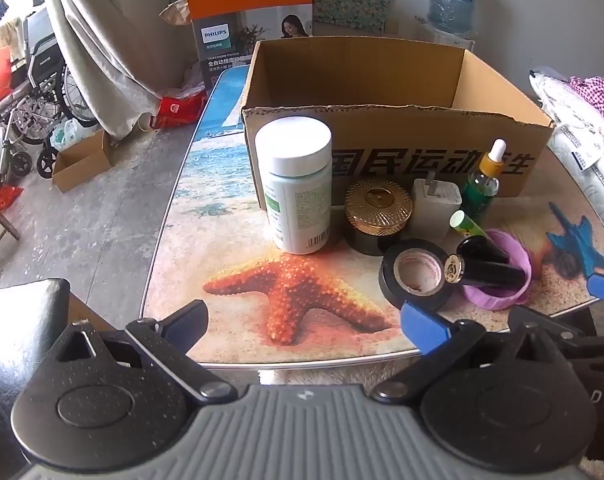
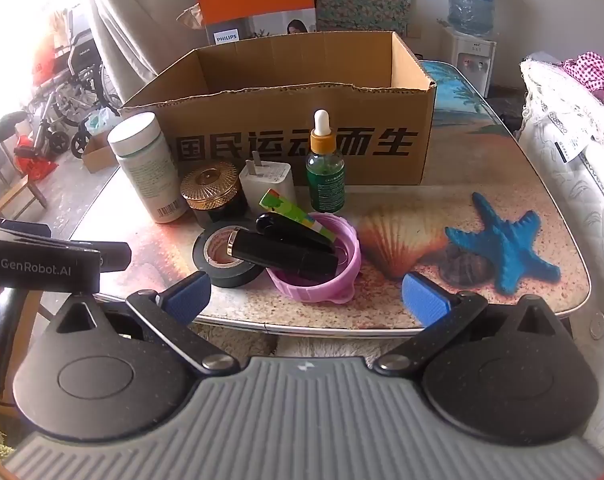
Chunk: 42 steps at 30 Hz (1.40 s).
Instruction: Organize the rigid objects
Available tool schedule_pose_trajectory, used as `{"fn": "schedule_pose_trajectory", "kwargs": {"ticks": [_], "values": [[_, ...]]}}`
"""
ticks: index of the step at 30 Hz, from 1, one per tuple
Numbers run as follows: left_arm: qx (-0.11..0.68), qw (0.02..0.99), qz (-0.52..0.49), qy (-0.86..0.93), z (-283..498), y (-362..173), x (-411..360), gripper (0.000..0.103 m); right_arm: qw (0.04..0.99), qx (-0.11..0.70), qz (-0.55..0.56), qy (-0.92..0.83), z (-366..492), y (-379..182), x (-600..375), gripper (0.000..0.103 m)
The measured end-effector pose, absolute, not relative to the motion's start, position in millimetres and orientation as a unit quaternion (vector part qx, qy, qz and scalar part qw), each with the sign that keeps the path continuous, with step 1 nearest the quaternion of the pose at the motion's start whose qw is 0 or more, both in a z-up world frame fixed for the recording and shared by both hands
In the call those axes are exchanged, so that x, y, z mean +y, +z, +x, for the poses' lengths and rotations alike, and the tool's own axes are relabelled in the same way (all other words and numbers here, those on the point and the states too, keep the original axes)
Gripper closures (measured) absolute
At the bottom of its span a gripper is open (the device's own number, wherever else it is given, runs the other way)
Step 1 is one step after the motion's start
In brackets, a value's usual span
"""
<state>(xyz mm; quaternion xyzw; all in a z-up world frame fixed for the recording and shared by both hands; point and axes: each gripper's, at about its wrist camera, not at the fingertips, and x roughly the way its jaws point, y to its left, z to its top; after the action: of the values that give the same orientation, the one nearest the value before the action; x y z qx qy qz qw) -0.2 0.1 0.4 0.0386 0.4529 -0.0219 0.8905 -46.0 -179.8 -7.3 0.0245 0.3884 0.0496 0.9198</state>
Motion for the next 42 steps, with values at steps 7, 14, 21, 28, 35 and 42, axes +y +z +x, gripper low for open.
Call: {"fn": "schedule_pose_trajectory", "kwargs": {"ticks": [7, 14, 21, 28, 35, 42], "values": [[0.453, 0.891, 0.038, -0.019, -3.0, 1.2, 0.5, 0.000, 0.921, 0.387, 0.027, 0.047, -45.1, -5.3, -181.0, 0.001], [0.454, 0.890, 0.040, -0.021, -1.2, 2.5, -6.3, 0.000, 0.923, 0.383, 0.028, 0.041, -46.6, -2.6, -182.1, 0.001], [0.453, 0.891, 0.038, -0.024, -1.8, 1.9, -3.2, 0.000, 0.923, 0.382, 0.028, 0.040, -46.0, -2.0, -182.0, 0.001], [0.453, 0.890, 0.037, -0.024, -1.2, 1.5, -3.2, 0.000, 0.923, 0.382, 0.031, 0.037, -45.8, -1.6, -183.4, 0.001], [0.454, 0.890, 0.037, -0.024, 0.8, 0.8, -3.9, 0.000, 0.924, 0.380, 0.033, 0.033, -45.4, -0.7, -186.3, 0.001], [0.454, 0.890, 0.037, -0.023, 0.5, 1.1, -3.7, 0.000, 0.925, 0.378, 0.034, 0.031, -45.9, 0.3, -187.0, 0.001]]}}
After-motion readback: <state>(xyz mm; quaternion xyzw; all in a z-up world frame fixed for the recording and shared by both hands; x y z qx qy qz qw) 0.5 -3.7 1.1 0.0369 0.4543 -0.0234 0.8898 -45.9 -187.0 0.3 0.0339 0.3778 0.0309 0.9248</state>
